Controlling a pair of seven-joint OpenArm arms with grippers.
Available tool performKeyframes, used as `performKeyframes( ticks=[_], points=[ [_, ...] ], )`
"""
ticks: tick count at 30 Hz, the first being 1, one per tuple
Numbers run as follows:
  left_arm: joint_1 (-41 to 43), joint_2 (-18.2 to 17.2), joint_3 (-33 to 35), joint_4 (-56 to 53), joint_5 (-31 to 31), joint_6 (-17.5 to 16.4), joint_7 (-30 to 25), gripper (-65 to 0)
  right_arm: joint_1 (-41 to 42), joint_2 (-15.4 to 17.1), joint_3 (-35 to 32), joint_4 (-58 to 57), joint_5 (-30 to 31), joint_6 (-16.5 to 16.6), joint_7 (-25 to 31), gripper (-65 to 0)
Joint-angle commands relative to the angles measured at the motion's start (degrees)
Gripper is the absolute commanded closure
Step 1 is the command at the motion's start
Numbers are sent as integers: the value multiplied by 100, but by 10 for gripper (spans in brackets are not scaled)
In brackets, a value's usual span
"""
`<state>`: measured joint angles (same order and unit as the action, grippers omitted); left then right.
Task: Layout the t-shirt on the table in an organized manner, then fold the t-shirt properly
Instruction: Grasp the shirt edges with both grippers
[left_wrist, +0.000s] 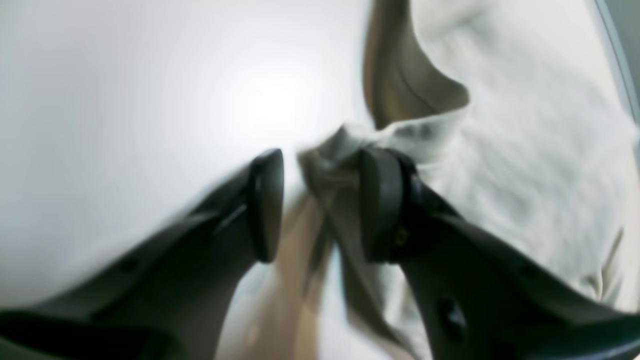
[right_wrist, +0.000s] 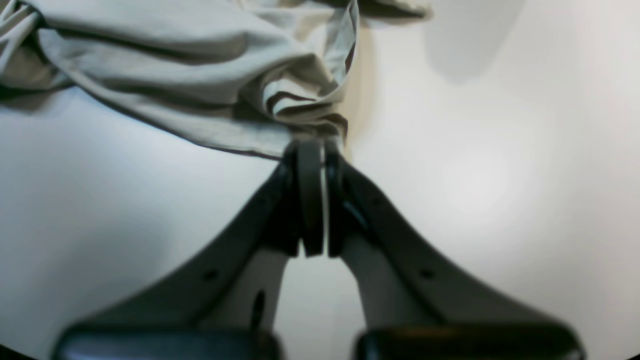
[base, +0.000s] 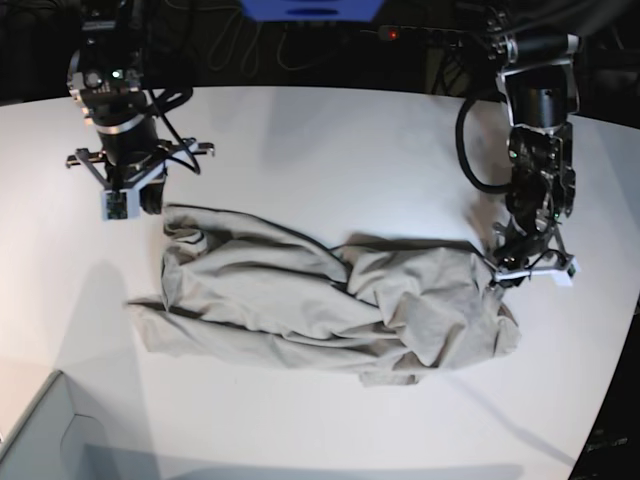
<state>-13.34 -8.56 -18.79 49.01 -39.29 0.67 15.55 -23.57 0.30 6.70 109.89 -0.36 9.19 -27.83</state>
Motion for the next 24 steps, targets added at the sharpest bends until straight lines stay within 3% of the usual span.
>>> performKeyframes(
  ticks=[1, 12, 13, 15, 16, 24],
  points=[
    [-121, -54, 63, 158, -49, -53, -65, -247, -30, 19, -6, 110, 23, 8, 133, 0],
    [-156, -45, 160, 123, -5, -53, -74, -236, 23, 19, -33, 31, 23, 17, 124, 0],
    [-156, -45, 160, 123, -5, -53, -74, -213, 67, 19, -77, -13, 23, 17, 124, 0],
    [-156, -45, 160, 123, -5, -53, -74, -94, 261, 19, -156, -206, 23, 17, 124, -6],
    [-156, -45, 160, 123, -40, -53, -74, -7, 357, 19, -173, -364, 23, 17, 124, -30],
    [-112, -72, 151, 246, -67, -53, -39, 0, 1395, 45, -156, -2202, 14, 17, 124, -306]
  ],
)
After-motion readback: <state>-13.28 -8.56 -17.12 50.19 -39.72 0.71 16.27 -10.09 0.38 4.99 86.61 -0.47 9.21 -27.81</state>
